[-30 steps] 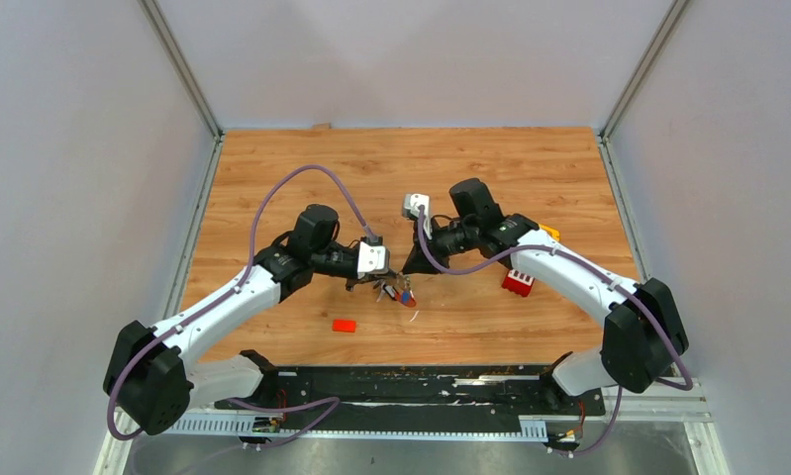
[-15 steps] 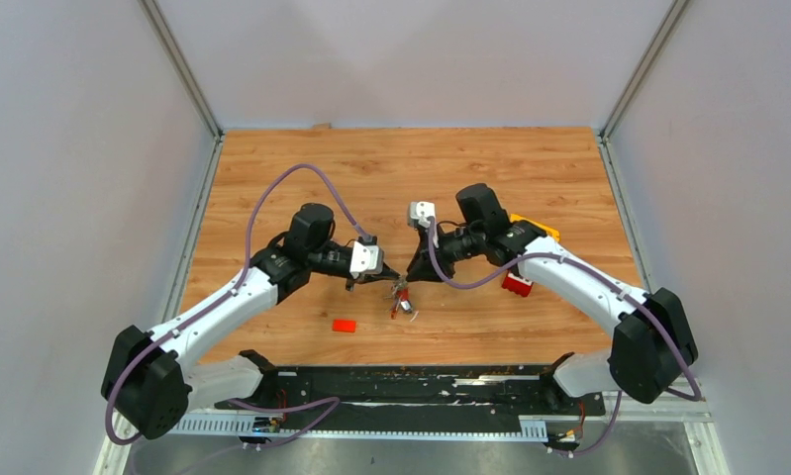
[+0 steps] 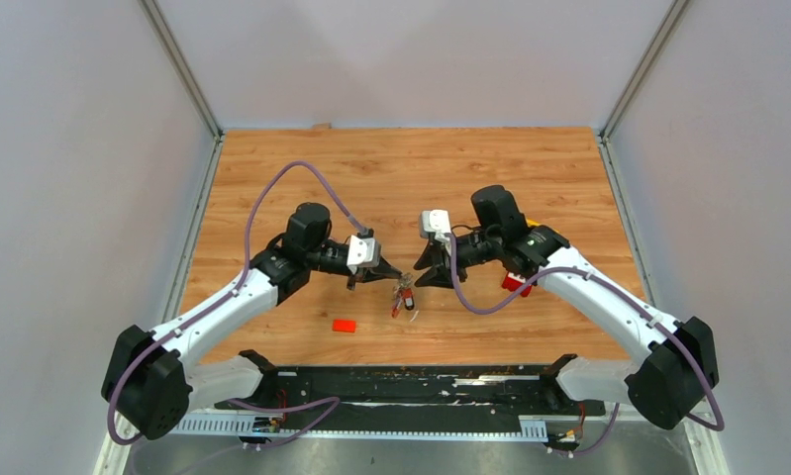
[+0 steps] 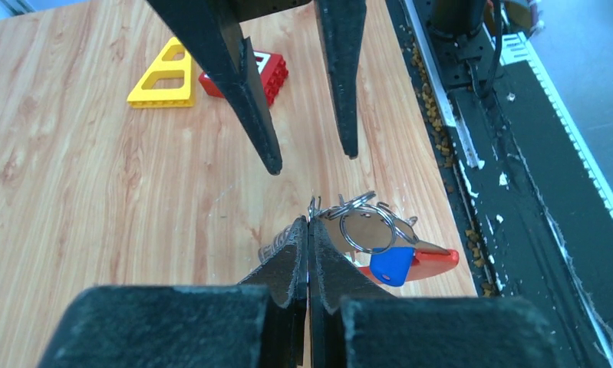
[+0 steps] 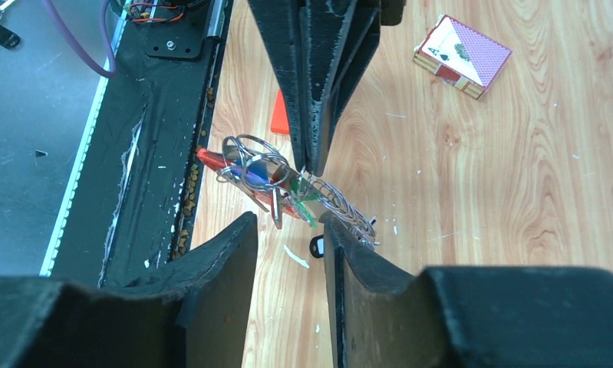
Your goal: Put the keys on the keyring
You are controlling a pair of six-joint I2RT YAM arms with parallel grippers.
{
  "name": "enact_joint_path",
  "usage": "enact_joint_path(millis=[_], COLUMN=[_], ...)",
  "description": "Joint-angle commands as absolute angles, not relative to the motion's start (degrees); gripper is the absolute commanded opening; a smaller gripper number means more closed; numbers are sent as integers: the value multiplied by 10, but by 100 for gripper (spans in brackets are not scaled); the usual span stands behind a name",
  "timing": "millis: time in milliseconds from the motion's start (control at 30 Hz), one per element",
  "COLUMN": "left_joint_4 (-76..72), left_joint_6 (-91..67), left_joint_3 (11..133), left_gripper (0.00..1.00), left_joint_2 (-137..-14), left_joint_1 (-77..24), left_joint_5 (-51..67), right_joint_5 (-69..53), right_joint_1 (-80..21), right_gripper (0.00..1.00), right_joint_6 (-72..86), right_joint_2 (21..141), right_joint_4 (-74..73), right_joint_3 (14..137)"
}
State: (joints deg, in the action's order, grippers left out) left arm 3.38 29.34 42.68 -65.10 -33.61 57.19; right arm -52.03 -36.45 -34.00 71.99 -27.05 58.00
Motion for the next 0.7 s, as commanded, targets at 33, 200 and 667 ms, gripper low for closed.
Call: enact_joint_path(millis=[33,200,667], left_joint_4=[-94,-199,-259], left_joint_6=[171,71,36], left_joint_3=[422,401,377], left_gripper=[0,0,0], left_joint_2=[-650,-662,-669], left_joint_1=[-332,-332,-332], left_joint_5=[601,610,609], right_joint_5=[-520,-497,-505], right_joint_1=[-364,-364,-364], right_gripper=[39,38,28], right_joint_6=[-388,-354,-341], right_joint_2=[690,694,693], right_joint_4=[-285,-257,-244], right_joint_3=[592,592,589])
